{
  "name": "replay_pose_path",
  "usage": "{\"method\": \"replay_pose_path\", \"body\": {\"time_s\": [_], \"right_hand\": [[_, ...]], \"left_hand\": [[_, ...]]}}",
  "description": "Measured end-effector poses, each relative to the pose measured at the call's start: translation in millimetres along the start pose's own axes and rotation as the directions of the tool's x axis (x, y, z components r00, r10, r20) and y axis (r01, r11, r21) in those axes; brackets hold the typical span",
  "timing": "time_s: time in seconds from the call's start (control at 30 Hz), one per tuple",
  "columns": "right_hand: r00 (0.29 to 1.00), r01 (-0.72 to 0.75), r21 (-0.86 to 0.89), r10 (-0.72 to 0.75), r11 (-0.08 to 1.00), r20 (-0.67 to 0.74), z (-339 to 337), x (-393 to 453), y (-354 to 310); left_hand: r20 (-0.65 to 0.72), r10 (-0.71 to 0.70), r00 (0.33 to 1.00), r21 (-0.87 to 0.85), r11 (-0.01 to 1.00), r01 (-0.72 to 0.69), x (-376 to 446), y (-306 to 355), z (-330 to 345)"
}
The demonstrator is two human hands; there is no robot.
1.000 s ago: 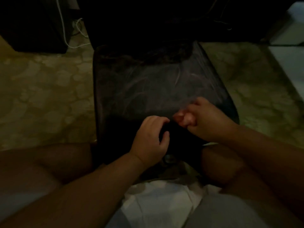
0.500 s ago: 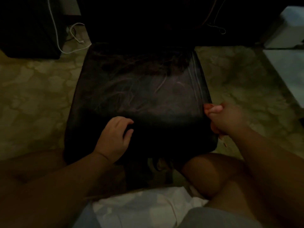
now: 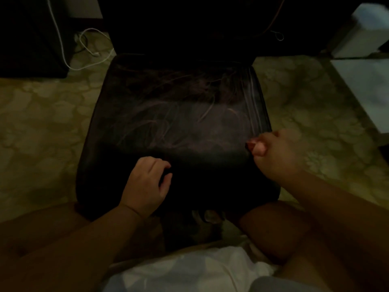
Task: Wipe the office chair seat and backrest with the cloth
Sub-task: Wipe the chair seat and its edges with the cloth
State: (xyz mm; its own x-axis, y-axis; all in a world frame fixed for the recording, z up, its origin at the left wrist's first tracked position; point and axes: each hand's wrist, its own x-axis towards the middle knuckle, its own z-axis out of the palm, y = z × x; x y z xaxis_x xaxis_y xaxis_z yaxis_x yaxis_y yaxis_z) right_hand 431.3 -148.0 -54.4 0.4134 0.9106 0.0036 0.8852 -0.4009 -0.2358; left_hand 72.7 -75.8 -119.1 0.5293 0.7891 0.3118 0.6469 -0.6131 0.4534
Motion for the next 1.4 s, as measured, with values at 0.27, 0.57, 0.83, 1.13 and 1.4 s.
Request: {"method": "replay_pose_path", "body": {"time_s": [0.27,0.57,0.83,1.13,1.4], "right_hand": [[0.991,-0.132,-0.171,0.133,0.976,-0.006,-6,37,12],[0.944,0.296,-0.249,-0.243,0.922,0.221,-18,37,-3],[0.919,0.368,0.016,-0.367,0.93,0.147,0,4,-53],[0.999,-0.002,-0.208,-0.008,0.978,-0.046,-5,39,-31],[0.985,0.173,-0.138,-0.173,0.975,0.008,-15,32,-37]], "left_hand": [[-0.037,-0.02,0.999,-0.037,0.999,0.019,-2,11,6],[0.035,0.015,0.999,-0.083,0.996,-0.012,-4,21,-7],[0.042,0.013,0.999,0.021,1.0,-0.014,22,-17,-56],[-0.046,-0.439,0.897,-0.074,0.897,0.435,-15,-87,-62],[-0.093,-0.442,0.892,-0.21,0.885,0.416,-23,-78,-53]]}}
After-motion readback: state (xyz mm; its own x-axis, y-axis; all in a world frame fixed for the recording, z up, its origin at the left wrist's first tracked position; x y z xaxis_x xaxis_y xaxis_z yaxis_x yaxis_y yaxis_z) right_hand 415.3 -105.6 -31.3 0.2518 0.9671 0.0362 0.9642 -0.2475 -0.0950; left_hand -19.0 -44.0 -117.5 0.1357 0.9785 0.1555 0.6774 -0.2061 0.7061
